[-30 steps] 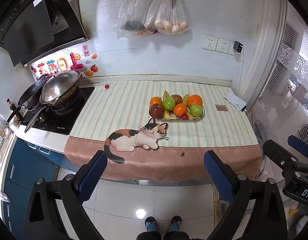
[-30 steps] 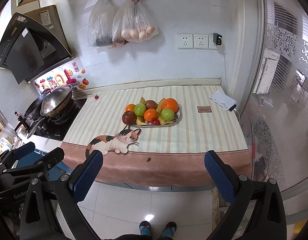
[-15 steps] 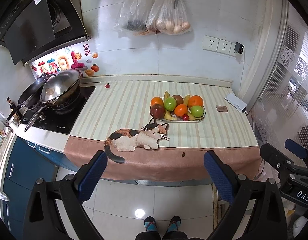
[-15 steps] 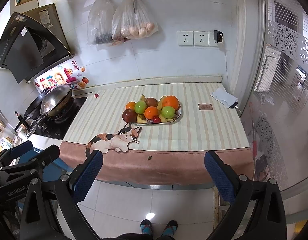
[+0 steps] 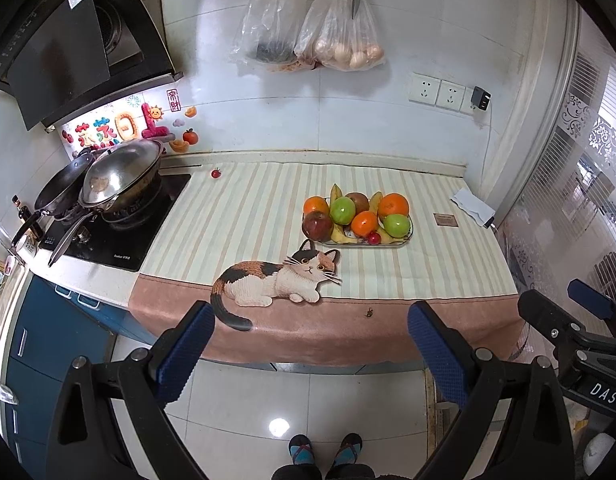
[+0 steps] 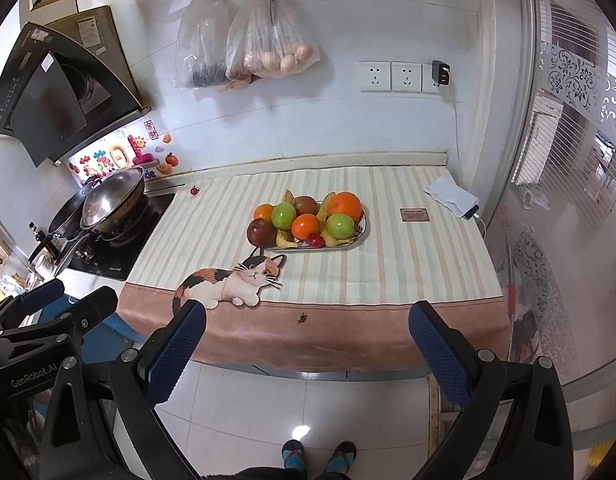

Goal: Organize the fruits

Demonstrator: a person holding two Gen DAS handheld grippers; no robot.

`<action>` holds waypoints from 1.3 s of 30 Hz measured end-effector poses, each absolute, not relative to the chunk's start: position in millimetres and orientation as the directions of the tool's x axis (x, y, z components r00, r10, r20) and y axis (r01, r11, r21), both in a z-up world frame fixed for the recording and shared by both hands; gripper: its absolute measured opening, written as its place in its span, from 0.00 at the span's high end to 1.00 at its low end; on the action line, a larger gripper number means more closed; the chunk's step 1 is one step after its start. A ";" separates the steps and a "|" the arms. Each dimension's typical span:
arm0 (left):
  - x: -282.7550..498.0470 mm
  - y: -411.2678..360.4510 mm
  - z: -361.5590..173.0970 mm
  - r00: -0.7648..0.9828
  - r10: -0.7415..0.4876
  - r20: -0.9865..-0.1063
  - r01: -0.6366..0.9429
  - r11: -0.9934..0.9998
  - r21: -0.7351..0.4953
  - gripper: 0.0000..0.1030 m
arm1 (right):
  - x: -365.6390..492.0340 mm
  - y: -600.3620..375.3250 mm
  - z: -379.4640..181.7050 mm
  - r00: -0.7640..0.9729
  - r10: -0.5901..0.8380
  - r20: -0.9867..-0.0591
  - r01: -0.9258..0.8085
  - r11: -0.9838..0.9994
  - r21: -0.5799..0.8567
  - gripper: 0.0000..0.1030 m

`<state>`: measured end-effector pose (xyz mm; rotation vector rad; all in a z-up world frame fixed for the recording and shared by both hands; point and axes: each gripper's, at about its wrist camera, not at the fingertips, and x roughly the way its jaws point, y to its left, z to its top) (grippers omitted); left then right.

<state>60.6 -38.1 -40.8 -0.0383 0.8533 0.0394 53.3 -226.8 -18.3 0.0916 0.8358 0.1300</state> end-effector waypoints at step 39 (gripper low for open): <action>61.4 -25.9 -33.0 0.673 0.022 -0.739 -0.041 0.999 -0.008 0.04 | 48.5 -212.1 -11.2 0.676 0.148 -0.722 -0.069 0.988 0.137 0.00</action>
